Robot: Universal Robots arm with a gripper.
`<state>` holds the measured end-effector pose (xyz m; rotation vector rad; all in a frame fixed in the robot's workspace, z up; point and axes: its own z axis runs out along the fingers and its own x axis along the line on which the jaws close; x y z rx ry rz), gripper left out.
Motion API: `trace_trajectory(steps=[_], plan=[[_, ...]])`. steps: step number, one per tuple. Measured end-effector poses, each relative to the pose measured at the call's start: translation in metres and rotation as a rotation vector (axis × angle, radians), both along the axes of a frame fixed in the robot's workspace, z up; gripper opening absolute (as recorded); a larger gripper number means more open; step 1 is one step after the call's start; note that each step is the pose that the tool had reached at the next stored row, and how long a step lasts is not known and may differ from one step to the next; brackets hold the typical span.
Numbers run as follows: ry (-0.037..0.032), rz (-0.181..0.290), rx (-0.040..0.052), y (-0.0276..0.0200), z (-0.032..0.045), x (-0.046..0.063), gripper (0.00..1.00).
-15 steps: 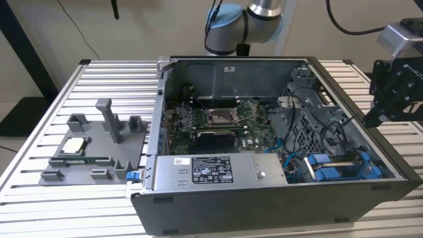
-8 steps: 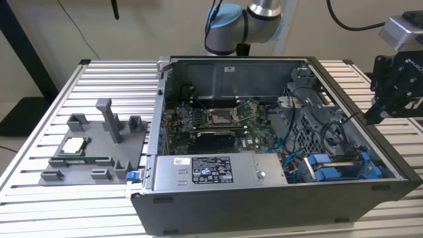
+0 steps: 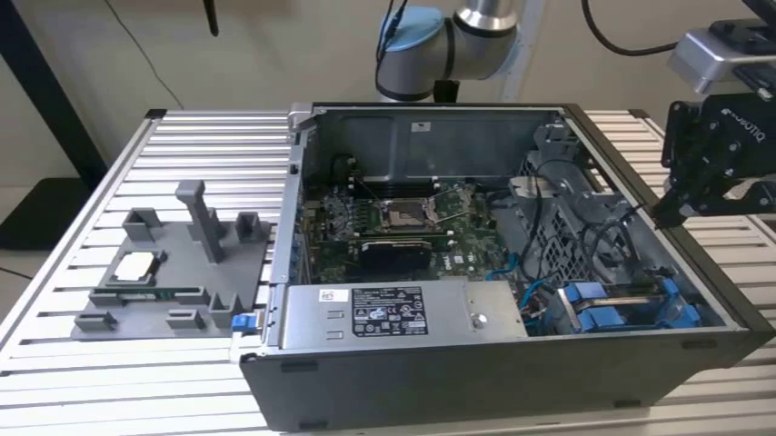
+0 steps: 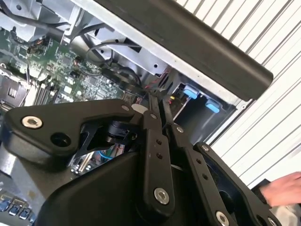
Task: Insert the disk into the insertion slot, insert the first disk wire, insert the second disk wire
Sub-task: 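Insert the second disk wire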
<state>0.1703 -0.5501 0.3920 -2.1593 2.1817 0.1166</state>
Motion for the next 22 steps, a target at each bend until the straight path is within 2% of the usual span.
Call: trace_trajectory(steps=[12,14,22], plan=[[-0.0326,0.000,0.0000,0.0000,0.0000,-0.038,0.16],[-0.0347,0.000,0.0000,-0.0001,0.0000,-0.040,0.16],[-0.0349,0.000,-0.0004,0.0001,-0.0008,-0.040,0.16]])
